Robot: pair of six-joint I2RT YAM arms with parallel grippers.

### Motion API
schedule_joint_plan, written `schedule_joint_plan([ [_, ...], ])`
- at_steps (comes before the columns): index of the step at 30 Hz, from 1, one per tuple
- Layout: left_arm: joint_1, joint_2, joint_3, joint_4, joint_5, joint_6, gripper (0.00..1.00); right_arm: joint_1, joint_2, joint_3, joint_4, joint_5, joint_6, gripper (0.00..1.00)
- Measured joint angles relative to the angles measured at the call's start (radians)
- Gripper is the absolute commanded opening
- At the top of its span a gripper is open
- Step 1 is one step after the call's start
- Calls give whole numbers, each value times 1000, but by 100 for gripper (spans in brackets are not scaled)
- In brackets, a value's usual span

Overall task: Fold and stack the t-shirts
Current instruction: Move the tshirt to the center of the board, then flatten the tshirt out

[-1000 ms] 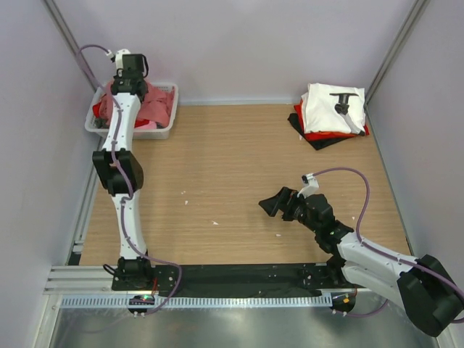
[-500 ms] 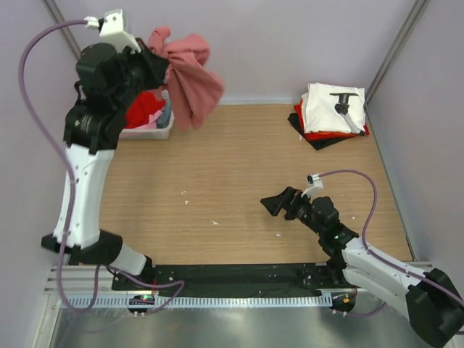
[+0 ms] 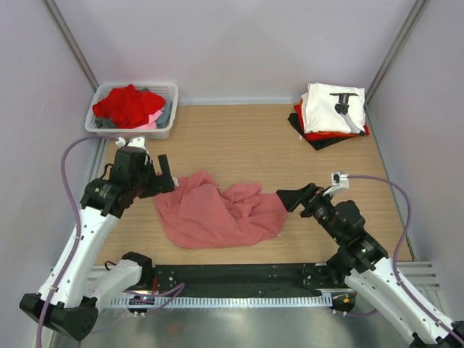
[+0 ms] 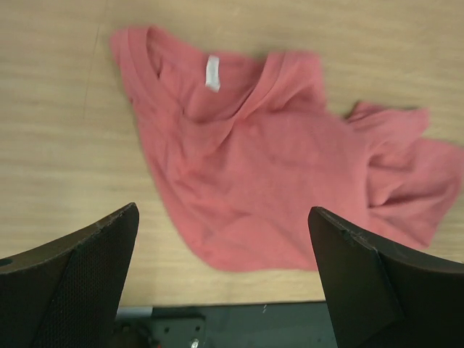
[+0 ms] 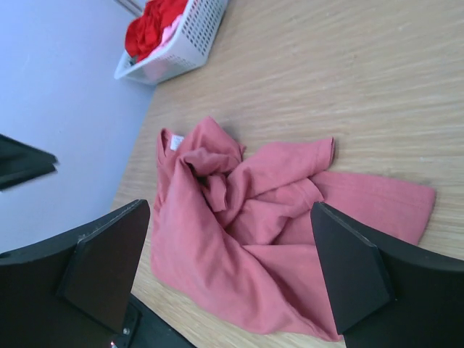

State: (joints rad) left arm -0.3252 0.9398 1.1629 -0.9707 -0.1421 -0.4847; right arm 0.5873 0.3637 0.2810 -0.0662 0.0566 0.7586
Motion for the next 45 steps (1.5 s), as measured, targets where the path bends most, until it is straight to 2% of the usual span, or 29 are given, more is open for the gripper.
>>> schedule_joint_plan([
  [5, 0, -108, -133, -42, -12, -38, 98, 0, 13, 158, -154, 32, -15, 100],
  [7, 0, -130, -151, -30, -4, -54, 93, 0, 79, 186, -190, 34, -15, 99],
  [8, 0, -137, -157, -23, 8, -61, 87, 0, 128, 193, -208, 34, -15, 99],
  [11, 0, -94, -177, 18, 50, -82, 82, 1, 278, 195, -257, 43, -11, 98],
  [13, -16, -39, -179, 46, 64, -89, 82, 3, 367, 189, -280, 50, -7, 98],
  [17, -119, 149, -144, 96, 43, -92, 90, 6, 425, 151, -263, 50, 5, 98],
  [21, -209, 375, -10, 133, -3, -84, 95, 10, 513, 150, -224, 59, 4, 98],
  [26, -249, 665, 162, 174, -56, -70, 97, 13, 648, 175, -249, 86, 3, 98],
  [28, -250, 752, 201, 176, -76, -60, 93, 14, 683, 198, -265, 98, 0, 98],
  [30, -250, 816, 222, 177, -89, -56, 83, 14, 711, 218, -268, 105, -4, 97],
  [31, -250, 842, 227, 177, -94, -55, 68, 14, 729, 227, -266, 106, -6, 95],
  [32, -250, 862, 229, 178, -97, -58, 62, 14, 744, 235, -264, 106, -8, 94],
  [34, -251, 885, 229, 173, -101, -51, 49, 15, 793, 249, -256, 105, -13, 88],
  [35, -251, 890, 229, 173, -101, -50, 35, 15, 818, 255, -251, 104, -16, 85],
  [37, -251, 891, 229, 173, -101, -48, 19, 15, 864, 262, -244, 100, -21, 70],
  [38, -251, 890, 229, 174, -102, -43, 5, 15, 882, 272, -244, 105, -23, 64],
  [39, -251, 890, 229, 174, -103, -44, 0, 15, 897, 278, -232, 102, -24, 52],
  [41, -251, 888, 228, 172, -109, -35, 0, 15, 920, 287, -220, 100, -25, 38],
  [42, -251, 884, 228, 171, -114, -34, 0, 15, 928, 288, -214, 100, -26, 25],
  [44, -251, 869, 228, 167, -125, -34, 0, 15, 941, 288, -209, 98, -26, 15],
  [45, -251, 854, 228, 164, -132, -34, 0, 15, 948, 288, -204, 97, -23, 5],
])
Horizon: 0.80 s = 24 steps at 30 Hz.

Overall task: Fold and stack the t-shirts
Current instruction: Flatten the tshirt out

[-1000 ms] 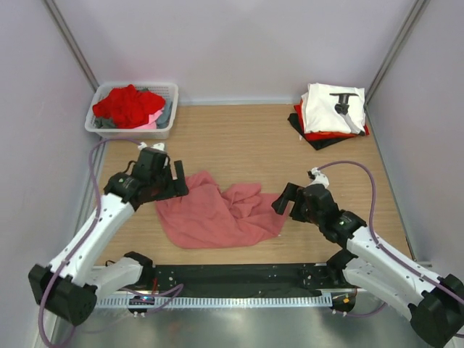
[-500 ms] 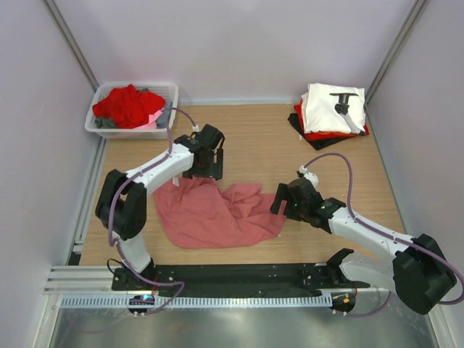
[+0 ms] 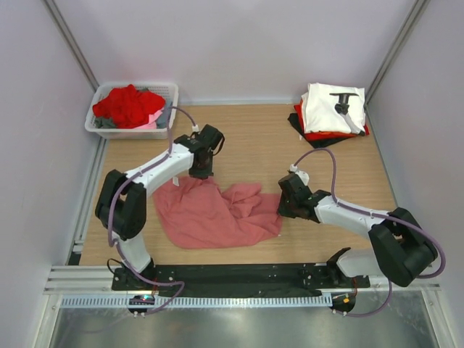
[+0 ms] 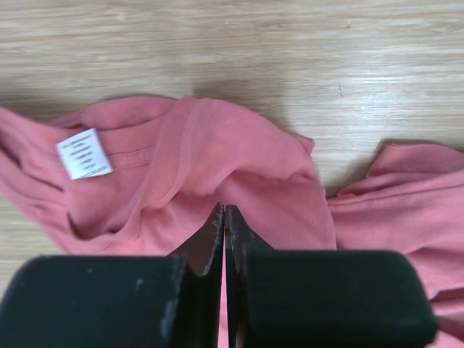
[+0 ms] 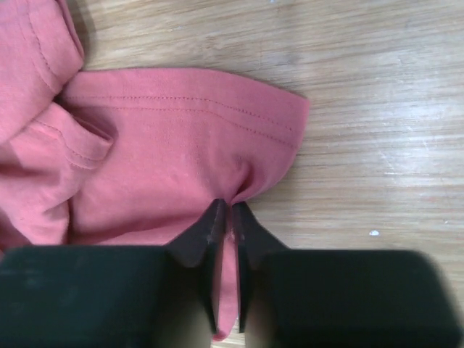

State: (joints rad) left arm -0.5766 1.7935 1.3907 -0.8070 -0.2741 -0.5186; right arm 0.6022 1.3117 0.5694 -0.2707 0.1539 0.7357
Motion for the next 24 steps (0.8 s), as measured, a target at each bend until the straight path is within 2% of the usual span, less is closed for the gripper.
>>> schedule_joint_plan([
  [1, 0, -18, 0, -5, -9, 0, 0, 0, 4, 1, 2, -1, -3, 2],
  [7, 0, -185, 36, -75, -92, 13, 0, -2, -14, 68, -61, 18, -7, 1],
  [10, 0, -246, 180, -119, -144, 50, 0, -25, -62, 219, -174, 44, -44, 1],
  [13, 2, -278, 379, -154, -185, 79, 3, -93, -90, 469, -272, 57, -93, 1],
  [14, 3, -278, 462, -168, -191, 86, 13, -121, -90, 570, -307, 61, -109, 1],
  [15, 3, -278, 538, -179, -194, 93, 29, -147, -89, 670, -328, 64, -127, 1],
  [16, 4, -280, 583, -182, -194, 94, 64, -167, -88, 777, -351, 72, -144, 1],
  [17, 5, -290, 613, -181, -183, 106, 76, -181, -88, 881, -385, 84, -160, 1],
  [19, 7, -323, 593, -172, -123, 107, 91, -190, -97, 1014, -406, 98, -182, 1],
  [21, 3, -336, 527, -175, -68, 108, 93, -190, -142, 1043, -409, 98, -191, 1],
  [24, -34, -312, 383, -140, -12, 103, 96, -187, -246, 910, -420, 65, -180, 1],
])
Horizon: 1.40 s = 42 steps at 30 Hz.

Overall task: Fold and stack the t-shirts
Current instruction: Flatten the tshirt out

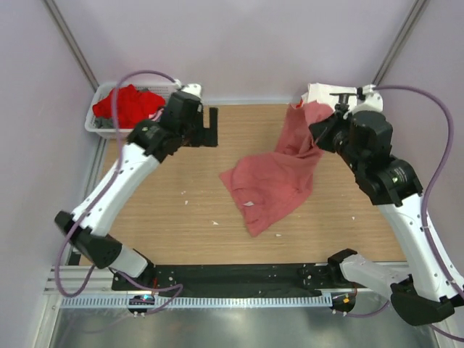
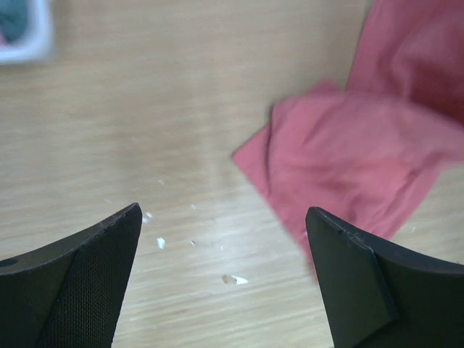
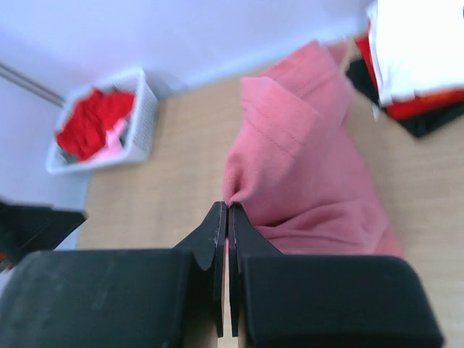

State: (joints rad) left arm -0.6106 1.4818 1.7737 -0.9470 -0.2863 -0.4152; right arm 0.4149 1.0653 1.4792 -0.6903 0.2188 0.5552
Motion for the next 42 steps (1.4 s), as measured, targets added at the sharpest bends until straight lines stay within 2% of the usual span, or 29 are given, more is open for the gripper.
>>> schedule_joint_plan([
  [3, -35, 121, -113, 59, 59, -23, 96, 0, -68, -169, -24, -46, 20, 1],
  [7, -62, 335, -142, 111, 127, -62, 92, 0, -64, -310, -71, -75, 31, 1],
  [13, -93, 550, -84, 179, 172, -75, 89, 0, -71, -333, -106, -76, 28, 1],
  [20, -116, 633, -69, 306, 249, -63, 82, 0, -78, -333, -100, -83, 24, 1],
  [23, -116, 658, -52, 336, 274, -51, 70, 0, -74, -334, -89, -87, 21, 1],
  [24, -116, 668, -40, 346, 282, -50, 61, 0, -72, -334, -85, -87, 21, 1],
  [27, -116, 696, -15, 373, 307, -45, 47, 0, -64, -335, -77, -88, 16, 1],
  [32, -116, 724, -13, 398, 346, -47, 45, 0, -57, -344, -72, -88, 6, 1],
  [35, -116, 732, -14, 406, 358, -50, 31, 0, -55, -346, -71, -88, 1, 1],
  [36, -116, 733, -14, 407, 359, -48, 18, 0, -55, -346, -71, -88, 0, 1],
  [38, -116, 733, -14, 411, 362, -52, 4, 0, -55, -348, -69, -87, -1, 1],
  [39, -116, 733, -14, 414, 362, -53, 0, 0, -55, -348, -67, -87, -1, 1],
  [42, -116, 733, -14, 418, 363, -48, 0, 0, -55, -351, -66, -87, -2, 1],
])
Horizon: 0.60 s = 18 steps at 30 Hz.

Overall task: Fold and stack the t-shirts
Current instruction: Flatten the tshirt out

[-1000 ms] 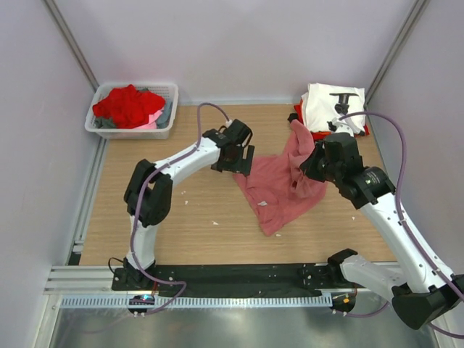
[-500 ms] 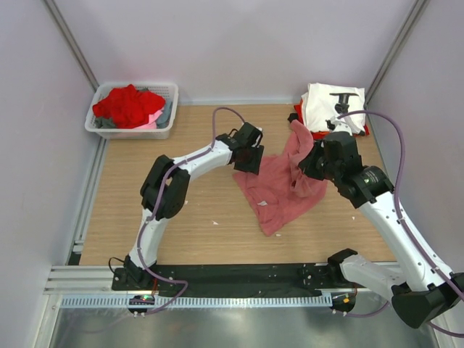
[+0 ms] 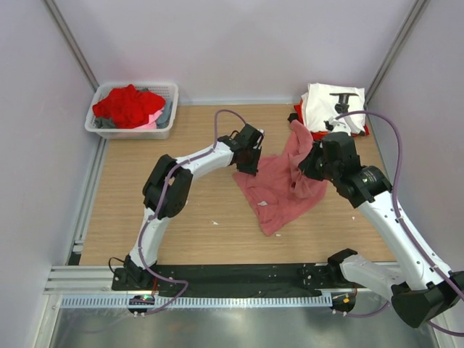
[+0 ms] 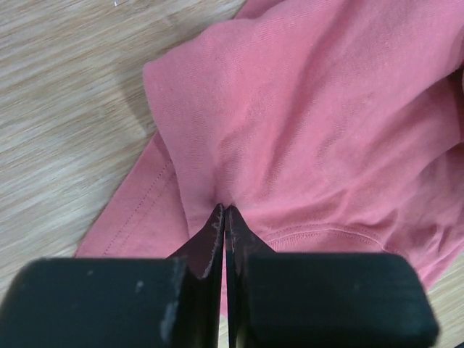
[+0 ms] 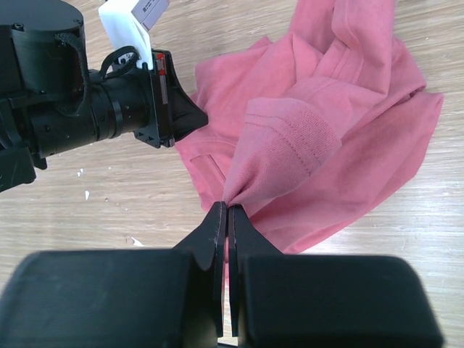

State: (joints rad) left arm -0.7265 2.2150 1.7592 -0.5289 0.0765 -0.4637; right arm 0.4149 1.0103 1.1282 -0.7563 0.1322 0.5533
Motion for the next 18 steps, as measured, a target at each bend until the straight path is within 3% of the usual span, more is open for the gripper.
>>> schedule_joint_plan([
  [5, 0, -42, 2, -43, -32, 6, 0, -3, 9, 24, -22, 23, -19, 1],
  [8, 0, -136, 26, -125, -97, 29, 0, -13, 40, 121, -70, 45, -42, 1],
  [15, 1, -564, 202, -273, -291, 111, 0, -18, 55, 452, -152, 166, -85, 1],
  [18, 1, -825, 158, -259, -361, 146, 0, -18, -40, 444, -148, 217, -81, 1],
])
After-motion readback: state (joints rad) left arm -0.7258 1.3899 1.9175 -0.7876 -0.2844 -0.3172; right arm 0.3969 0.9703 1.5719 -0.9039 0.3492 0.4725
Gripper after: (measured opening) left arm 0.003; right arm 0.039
